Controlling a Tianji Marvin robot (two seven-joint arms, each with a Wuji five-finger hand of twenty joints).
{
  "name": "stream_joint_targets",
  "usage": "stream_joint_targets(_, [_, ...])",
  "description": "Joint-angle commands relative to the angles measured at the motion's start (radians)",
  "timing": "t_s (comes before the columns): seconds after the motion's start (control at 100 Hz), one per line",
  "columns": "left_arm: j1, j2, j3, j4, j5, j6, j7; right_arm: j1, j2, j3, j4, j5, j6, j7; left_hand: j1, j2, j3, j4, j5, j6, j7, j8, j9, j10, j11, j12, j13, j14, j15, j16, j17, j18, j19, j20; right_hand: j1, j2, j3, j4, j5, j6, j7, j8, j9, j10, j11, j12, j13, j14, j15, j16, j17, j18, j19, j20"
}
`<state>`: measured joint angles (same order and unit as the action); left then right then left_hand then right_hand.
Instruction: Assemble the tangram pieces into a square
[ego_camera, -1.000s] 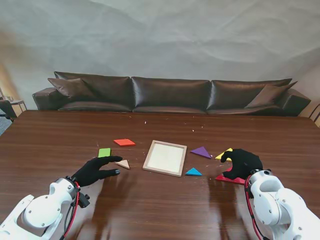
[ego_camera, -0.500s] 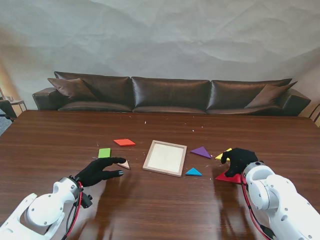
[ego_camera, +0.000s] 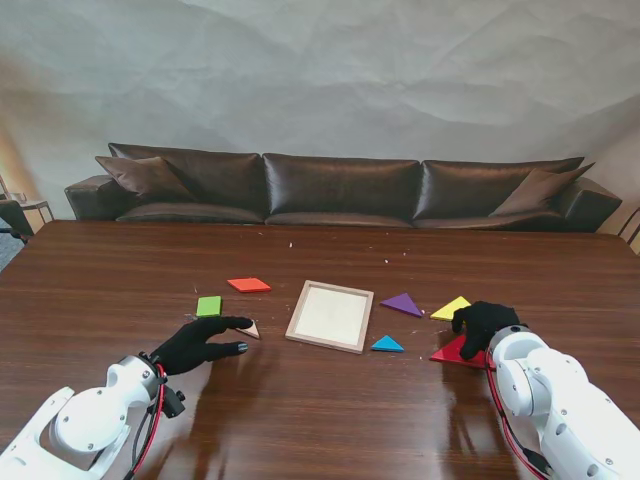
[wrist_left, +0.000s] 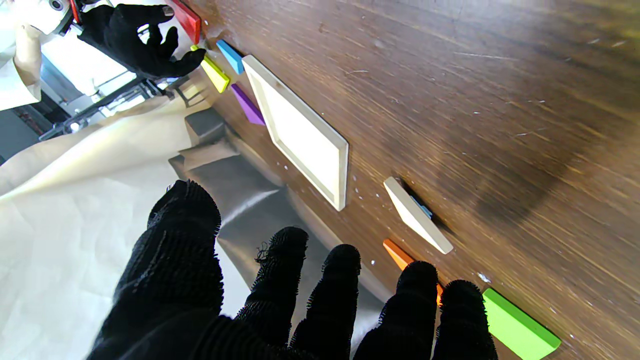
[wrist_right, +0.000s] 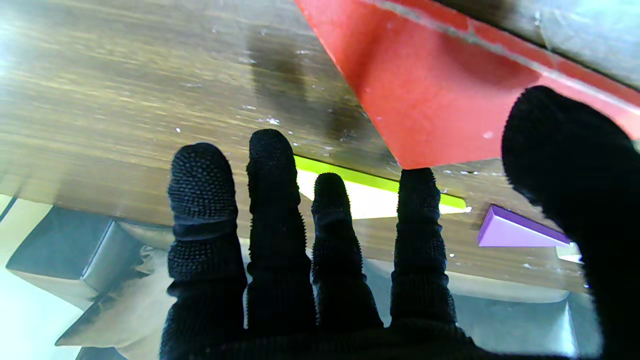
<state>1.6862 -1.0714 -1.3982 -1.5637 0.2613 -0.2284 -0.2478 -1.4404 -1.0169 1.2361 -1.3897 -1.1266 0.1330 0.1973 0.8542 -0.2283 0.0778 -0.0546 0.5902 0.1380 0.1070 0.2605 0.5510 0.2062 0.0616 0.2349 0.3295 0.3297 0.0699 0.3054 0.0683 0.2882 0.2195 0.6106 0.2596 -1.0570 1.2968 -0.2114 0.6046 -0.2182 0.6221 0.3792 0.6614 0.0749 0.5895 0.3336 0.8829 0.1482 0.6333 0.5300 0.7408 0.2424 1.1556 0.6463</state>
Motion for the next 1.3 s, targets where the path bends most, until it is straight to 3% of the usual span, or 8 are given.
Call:
stream_joint_targets(0.0, [0.002,0.0,0.001,0.001,-0.002,-0.001,-0.019,0.001,0.0,-0.007,0.015,-0.001,0.004,0.01,0.0,0.01,-0.024,0.031,0.006,-0.007,0.002,0.001,0.01,-0.019,0.001,0.003,-0.009,0.008,0.005,-0.002,-0.017,-0.001,-0.025,0.018,-0.008,-0.079,0.044,-0.027,-0.042,-0.002,0.007,-0.011,0.003,0.018,0.016,0.013,0.031,0.007,0.008,0.009,-0.246,0.018,0.038,0.009])
stream_joint_targets(0.16, [0.002,0.0,0.001,0.002,-0.001,-0.004,-0.016,0.006,-0.001,-0.021,0.029,0.006,0.024,0.004,0.001,0.013,-0.027,0.031,0.007,-0.009,0.002,0.001,0.011,-0.017,0.002,0.003,-0.009,0.009,0.005,-0.002,-0.017,0.0,-0.026,0.018,-0.006,-0.142,0.061,-0.033,-0.042,-0.008,0.034,-0.002,0.019,0.023,0.02,0.012,0.05,0.009,0.011,0.015,-0.235,0.032,0.04,0.008])
stream_joint_targets(0.42, [0.005,0.0,0.0,-0.001,-0.005,-0.002,-0.018,0.013,-0.001,-0.045,0.051,-0.012,0.045,-0.026,0.0,0.02,-0.032,0.031,0.009,-0.006,0.002,0.002,0.01,-0.017,0.001,0.003,-0.006,0.012,0.006,-0.002,-0.017,0.001,-0.026,0.02,0.004,-0.255,0.097,-0.045,0.0,-0.006,0.143,0.096,0.081,0.009,0.034,0.015,0.113,0.004,0.029,0.031,-0.19,0.049,0.058,0.009])
stream_joint_targets(0.76, [0.016,-0.001,-0.008,-0.009,-0.006,0.002,-0.014,0.023,0.001,-0.084,0.076,-0.001,0.059,-0.017,-0.001,0.026,-0.04,0.031,0.016,-0.008,0.006,0.005,0.01,-0.016,0.001,0.003,0.0,0.017,0.008,-0.001,-0.017,0.006,-0.026,0.021,-0.014,-0.323,0.122,-0.055,0.015,0.023,0.218,0.175,0.1,0.009,0.037,0.02,0.142,0.004,0.019,0.035,-0.17,0.061,0.063,0.006])
stream_joint_targets(0.95, [0.018,-0.001,-0.011,-0.011,-0.005,0.002,-0.014,0.04,0.004,-0.117,0.112,0.018,0.06,-0.016,0.001,0.027,-0.044,0.032,0.018,-0.006,0.007,0.006,0.012,-0.014,0.001,0.003,0.003,0.018,0.01,0.0,-0.016,0.01,-0.025,0.023,-0.006,-0.392,0.141,-0.061,0.066,0.034,0.379,0.3,0.142,0.022,0.027,0.006,0.213,-0.017,0.026,0.043,-0.118,0.07,0.093,0.015])
stream_joint_targets(1.13, [0.022,-0.002,-0.014,-0.013,-0.006,0.004,-0.013,0.052,0.007,-0.136,0.136,0.031,0.046,-0.008,0.002,0.029,-0.048,0.032,0.019,-0.006,0.008,0.007,0.012,-0.014,0.001,0.003,0.01,0.022,0.013,0.002,-0.016,0.012,-0.024,0.024,0.008,-0.412,0.146,-0.062,0.134,0.039,0.509,0.411,0.179,0.024,0.022,-0.005,0.252,-0.034,0.035,0.053,-0.081,0.067,0.113,0.026])
stream_joint_targets(1.29, [0.025,-0.001,-0.015,-0.016,-0.008,0.009,-0.017,0.054,0.006,-0.136,0.142,0.048,0.03,-0.012,0.003,0.03,-0.05,0.033,0.02,-0.006,0.008,0.008,0.012,-0.013,0.001,0.003,0.016,0.024,0.016,0.004,-0.016,0.013,-0.025,0.025,0.076,-0.395,0.133,-0.051,0.25,0.045,0.583,0.479,0.323,-0.015,-0.004,-0.027,0.364,-0.07,0.046,0.053,0.018,0.059,0.153,0.029])
